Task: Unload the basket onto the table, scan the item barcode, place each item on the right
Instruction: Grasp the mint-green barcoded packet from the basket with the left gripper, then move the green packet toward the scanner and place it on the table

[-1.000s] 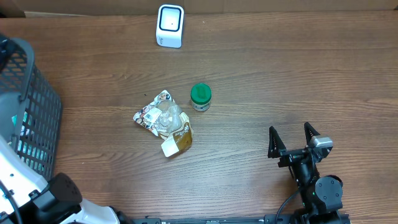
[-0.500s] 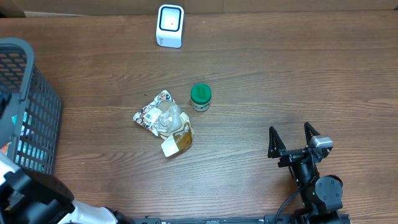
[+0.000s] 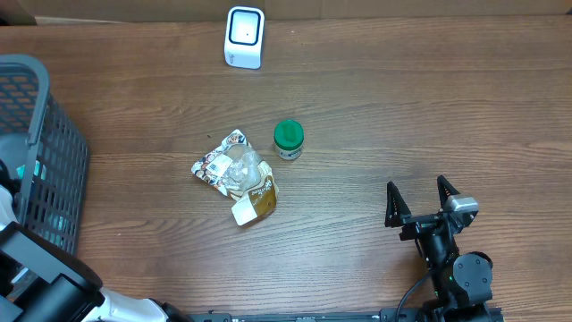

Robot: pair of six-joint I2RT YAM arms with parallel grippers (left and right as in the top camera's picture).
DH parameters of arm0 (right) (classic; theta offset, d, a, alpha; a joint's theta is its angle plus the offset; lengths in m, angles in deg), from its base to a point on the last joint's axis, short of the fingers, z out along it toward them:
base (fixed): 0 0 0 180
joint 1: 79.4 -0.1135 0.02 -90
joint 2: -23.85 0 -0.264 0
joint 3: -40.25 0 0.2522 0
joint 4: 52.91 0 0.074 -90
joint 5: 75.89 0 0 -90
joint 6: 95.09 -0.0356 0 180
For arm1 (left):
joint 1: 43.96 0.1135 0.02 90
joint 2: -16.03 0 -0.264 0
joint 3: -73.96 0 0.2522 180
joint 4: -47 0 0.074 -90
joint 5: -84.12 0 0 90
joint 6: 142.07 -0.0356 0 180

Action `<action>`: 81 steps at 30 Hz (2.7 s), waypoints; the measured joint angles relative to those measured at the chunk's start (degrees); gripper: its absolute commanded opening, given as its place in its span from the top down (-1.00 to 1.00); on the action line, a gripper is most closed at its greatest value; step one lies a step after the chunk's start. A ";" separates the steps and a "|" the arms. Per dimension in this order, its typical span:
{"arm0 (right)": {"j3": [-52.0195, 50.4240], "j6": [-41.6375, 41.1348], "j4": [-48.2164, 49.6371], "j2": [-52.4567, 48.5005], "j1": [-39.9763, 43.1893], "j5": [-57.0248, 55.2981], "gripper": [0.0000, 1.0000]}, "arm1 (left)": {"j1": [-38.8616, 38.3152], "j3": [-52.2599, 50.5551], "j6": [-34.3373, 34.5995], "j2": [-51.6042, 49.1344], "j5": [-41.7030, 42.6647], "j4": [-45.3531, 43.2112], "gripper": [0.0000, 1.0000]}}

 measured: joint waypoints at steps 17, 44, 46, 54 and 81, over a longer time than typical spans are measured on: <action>0.00 0.00 0.02 0.00 0.02 0.00 -1.00 | 0.00 -5.11 -1.77 0.22 -3.17 -4.11 0.92; 0.00 0.00 -0.02 0.00 0.02 0.00 -1.00 | -14.69 50.95 -5.81 3.39 18.47 34.14 0.92; 0.00 -0.02 0.02 0.00 0.00 0.00 -1.00 | -20.59 51.04 -7.15 4.17 18.75 35.17 0.92; 0.00 0.02 -0.04 0.00 0.00 0.02 -1.00 | -45.09 46.38 -9.81 4.48 11.98 35.93 0.91; 0.00 0.00 0.02 0.00 0.00 0.00 -1.00 | -55.30 -6.86 -7.23 4.50 -1.99 0.09 0.91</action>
